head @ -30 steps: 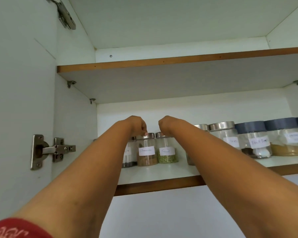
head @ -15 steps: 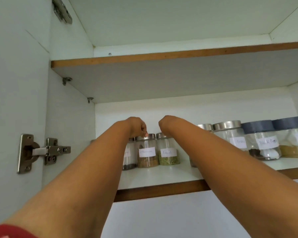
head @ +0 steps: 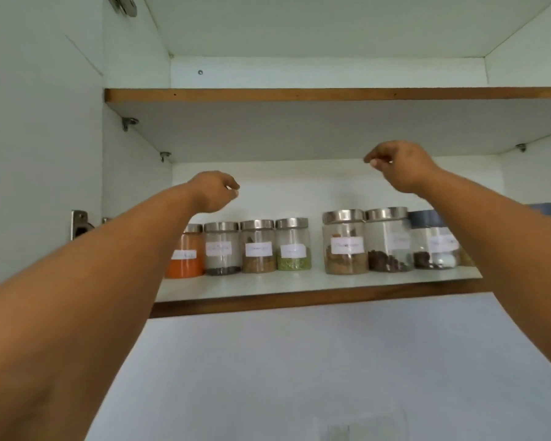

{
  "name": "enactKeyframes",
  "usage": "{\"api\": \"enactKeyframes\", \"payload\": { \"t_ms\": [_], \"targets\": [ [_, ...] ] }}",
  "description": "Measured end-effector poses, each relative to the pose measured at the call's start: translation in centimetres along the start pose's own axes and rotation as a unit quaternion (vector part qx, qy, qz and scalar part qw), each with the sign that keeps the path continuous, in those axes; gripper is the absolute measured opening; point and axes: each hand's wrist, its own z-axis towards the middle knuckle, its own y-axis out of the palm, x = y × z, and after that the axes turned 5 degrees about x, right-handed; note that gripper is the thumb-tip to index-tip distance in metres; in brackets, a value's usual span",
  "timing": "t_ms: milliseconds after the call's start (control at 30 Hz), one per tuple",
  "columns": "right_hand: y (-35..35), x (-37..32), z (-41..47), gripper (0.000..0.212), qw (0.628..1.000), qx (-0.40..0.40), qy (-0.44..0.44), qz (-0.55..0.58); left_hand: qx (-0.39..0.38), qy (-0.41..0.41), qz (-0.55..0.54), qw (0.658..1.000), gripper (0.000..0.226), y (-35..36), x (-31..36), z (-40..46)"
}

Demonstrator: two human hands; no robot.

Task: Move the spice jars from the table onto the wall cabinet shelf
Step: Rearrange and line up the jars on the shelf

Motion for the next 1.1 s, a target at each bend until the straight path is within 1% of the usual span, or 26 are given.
{"api": "enactKeyframes", "payload": {
  "t_ms": [67,100,200,300,367,467,567,667,733,833,933,1033,1100],
  "targets": [
    [-1.5,2.0,-0.5,0.028,0.997,-0.056,0.035,-0.042,-0.002,0.023,-0.005,1.000,0.034,0.3,2.7,-0.8],
    [-2.0,2.8,-0.6,0.030,0.994,-0.082,0.038,-0.060,-0.001,0.046,-0.007,0.999,0.034,0.7,4.4,-1.1],
    [-2.4,4.4,-0.8,0.035,0.985,-0.149,0.028,-0.081,-0.004,0.118,-0.021,0.993,0.038,2.4,10.2,-1.4],
    [-1.8,5.5,-0.7,0.038,0.982,-0.180,0.004,-0.060,-0.018,0.147,-0.019,0.989,0.041,4.5,14.9,-1.4],
    [-1.2,6.4,-1.0,0.037,0.982,-0.186,-0.007,-0.026,-0.033,0.136,0.002,0.990,0.043,5.5,16.9,-1.4],
    [-0.6,7.1,-1.4,0.038,0.983,-0.180,-0.034,0.010,-0.027,0.099,0.029,0.994,0.047,6.3,18.6,-1.4],
    [-0.2,7.3,-1.8,0.039,0.979,-0.190,-0.069,0.007,-0.030,0.075,0.062,0.995,0.046,7.0,19.4,-1.5],
    [0.4,7.7,-1.9,0.036,0.976,-0.198,-0.088,0.015,-0.026,0.059,0.085,0.994,0.041,8.2,20.1,-1.6],
    [0.7,8.0,-1.9,0.032,0.977,-0.186,-0.087,0.055,-0.002,0.045,0.080,0.996,0.038,8.9,20.5,-1.6],
    [1.0,8.1,-1.8,0.018,0.980,-0.141,-0.098,0.102,0.021,0.030,0.067,0.997,0.034,9.0,20.9,-1.1],
    [0.9,8.0,-1.6,0.017,0.980,-0.137,-0.122,0.077,-0.014,0.029,0.056,0.998,0.029,8.3,20.8,-0.1],
    [0.7,7.6,-1.2,0.019,0.975,-0.179,-0.130,0.037,-0.033,0.029,0.035,0.998,0.027,7.8,20.1,0.8],
    [1.2,7.1,-0.9,0.020,0.973,-0.196,-0.123,0.003,-0.029,0.029,0.030,0.999,0.027,8.2,19.5,1.1]
  ]
}}
